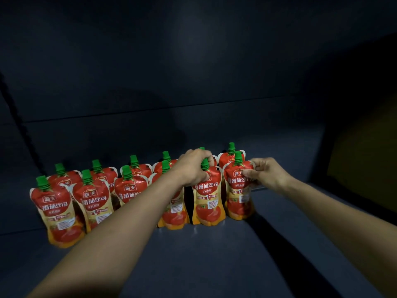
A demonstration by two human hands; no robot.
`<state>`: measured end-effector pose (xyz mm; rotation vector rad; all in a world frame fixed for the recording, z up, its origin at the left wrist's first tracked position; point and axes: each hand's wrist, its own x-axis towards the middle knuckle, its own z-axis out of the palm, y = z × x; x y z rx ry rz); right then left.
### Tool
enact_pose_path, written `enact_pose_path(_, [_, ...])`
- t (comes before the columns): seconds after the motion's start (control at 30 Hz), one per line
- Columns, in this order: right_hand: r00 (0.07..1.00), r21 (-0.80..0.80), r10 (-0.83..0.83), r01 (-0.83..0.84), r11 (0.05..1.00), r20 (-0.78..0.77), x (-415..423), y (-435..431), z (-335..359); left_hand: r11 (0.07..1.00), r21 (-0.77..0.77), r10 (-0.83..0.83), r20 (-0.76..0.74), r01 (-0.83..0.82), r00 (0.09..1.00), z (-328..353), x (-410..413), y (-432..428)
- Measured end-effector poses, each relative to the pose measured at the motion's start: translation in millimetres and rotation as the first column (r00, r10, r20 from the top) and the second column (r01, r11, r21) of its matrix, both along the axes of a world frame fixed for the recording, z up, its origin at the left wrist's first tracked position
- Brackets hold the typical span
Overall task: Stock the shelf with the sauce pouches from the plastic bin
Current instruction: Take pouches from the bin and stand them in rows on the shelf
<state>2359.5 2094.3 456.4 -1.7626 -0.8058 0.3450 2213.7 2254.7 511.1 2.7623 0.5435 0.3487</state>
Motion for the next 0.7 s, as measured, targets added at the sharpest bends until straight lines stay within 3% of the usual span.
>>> enact_pose_path(0.7, [0.995, -0.046, -0.095, 0.094, 0.995, -0.02, -4.9, 8.1, -3.5, 0.995, 0.093, 0.037, 0.044, -0.041, 0.998, -10.1, 7.8, 1.5])
